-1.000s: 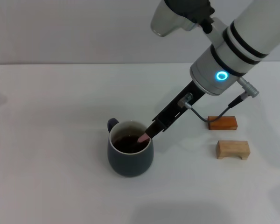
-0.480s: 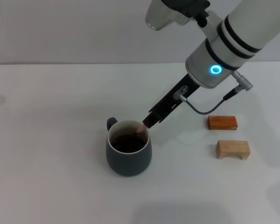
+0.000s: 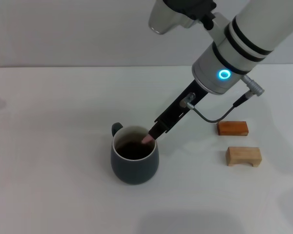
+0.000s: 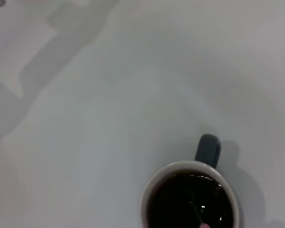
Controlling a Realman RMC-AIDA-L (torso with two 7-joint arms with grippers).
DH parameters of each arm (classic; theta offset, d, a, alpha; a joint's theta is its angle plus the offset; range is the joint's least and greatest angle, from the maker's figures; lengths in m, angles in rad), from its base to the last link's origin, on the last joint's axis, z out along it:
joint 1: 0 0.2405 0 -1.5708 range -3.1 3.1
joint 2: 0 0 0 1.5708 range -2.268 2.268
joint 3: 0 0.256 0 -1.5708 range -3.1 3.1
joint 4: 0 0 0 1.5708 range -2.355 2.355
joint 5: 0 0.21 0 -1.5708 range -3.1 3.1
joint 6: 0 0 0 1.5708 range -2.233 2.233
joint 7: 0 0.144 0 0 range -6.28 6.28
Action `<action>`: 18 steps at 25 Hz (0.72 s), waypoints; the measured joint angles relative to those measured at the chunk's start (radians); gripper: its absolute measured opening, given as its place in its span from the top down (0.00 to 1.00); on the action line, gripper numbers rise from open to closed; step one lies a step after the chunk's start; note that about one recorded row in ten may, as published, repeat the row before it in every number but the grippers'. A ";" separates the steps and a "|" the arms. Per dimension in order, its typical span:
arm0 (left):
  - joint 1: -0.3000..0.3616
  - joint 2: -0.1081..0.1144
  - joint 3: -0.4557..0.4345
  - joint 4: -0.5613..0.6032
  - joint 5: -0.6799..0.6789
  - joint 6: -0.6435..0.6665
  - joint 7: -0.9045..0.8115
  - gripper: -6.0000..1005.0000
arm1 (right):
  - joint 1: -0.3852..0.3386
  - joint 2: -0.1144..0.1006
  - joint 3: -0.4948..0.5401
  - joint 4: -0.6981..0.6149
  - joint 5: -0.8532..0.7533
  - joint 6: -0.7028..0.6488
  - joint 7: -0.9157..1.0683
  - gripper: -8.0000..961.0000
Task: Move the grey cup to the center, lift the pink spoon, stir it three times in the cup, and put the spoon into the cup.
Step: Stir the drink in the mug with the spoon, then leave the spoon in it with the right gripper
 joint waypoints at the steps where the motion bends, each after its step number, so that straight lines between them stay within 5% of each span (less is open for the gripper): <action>1: 0.000 0.000 0.000 0.000 0.000 0.000 0.000 1.00 | 0.001 0.002 0.001 0.002 0.001 0.003 0.000 0.87; 18: 0.003 0.000 -0.008 0.000 0.000 0.000 -0.001 1.00 | 0.022 0.007 -0.003 0.013 -0.033 0.002 0.018 0.87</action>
